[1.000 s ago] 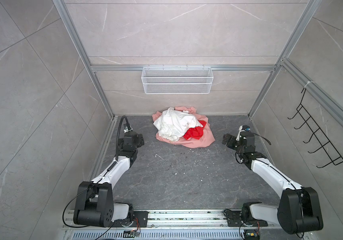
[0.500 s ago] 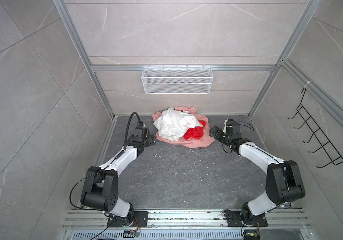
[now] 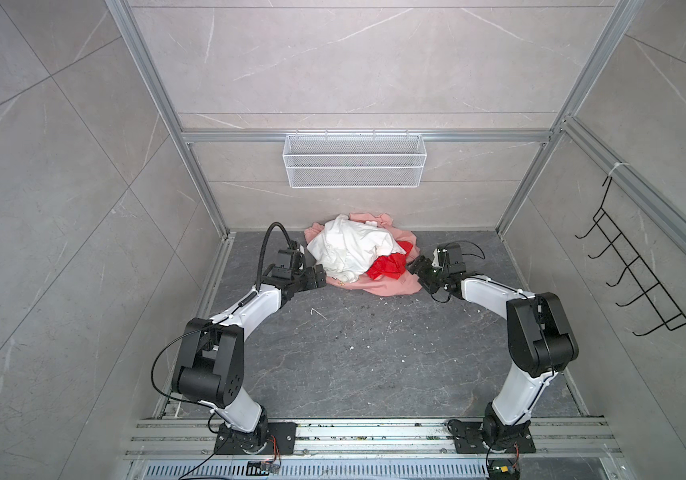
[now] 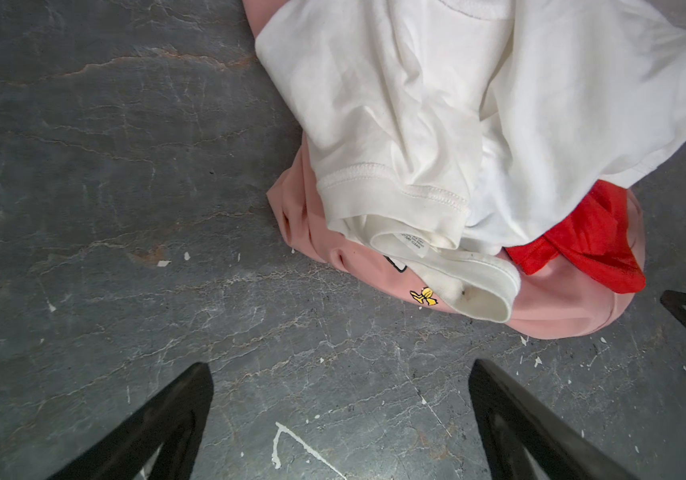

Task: Pick out a specific cloth from the pile
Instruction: 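Reach both grippers toward the clothes pile, right gripper toward the red garment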

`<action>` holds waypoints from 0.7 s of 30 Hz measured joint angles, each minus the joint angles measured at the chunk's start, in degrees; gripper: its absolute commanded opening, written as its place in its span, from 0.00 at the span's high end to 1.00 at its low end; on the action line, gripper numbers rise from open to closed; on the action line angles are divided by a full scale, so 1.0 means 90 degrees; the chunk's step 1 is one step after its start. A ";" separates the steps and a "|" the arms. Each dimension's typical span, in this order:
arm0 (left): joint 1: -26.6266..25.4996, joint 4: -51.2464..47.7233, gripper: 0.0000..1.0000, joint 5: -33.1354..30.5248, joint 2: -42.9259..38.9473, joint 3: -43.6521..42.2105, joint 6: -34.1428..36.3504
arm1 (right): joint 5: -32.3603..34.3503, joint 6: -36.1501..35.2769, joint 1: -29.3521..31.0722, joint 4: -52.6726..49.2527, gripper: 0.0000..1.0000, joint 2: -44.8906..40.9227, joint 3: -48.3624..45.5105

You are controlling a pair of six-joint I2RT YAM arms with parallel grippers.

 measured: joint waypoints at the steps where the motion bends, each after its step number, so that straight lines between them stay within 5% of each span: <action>1: -0.0010 0.0036 0.00 0.0036 0.0000 0.0000 0.0000 | -0.0049 0.0056 0.0010 0.0068 0.33 0.0049 0.0019; 13: -0.0015 0.0172 0.00 0.0454 0.0114 0.0002 -0.0032 | -0.0148 0.0367 0.0126 0.0488 0.54 0.0648 0.0376; 21: -0.0015 0.0199 0.00 0.0532 0.0202 0.0002 -0.0100 | -0.0211 0.0510 0.0143 0.0588 0.60 0.1001 0.0629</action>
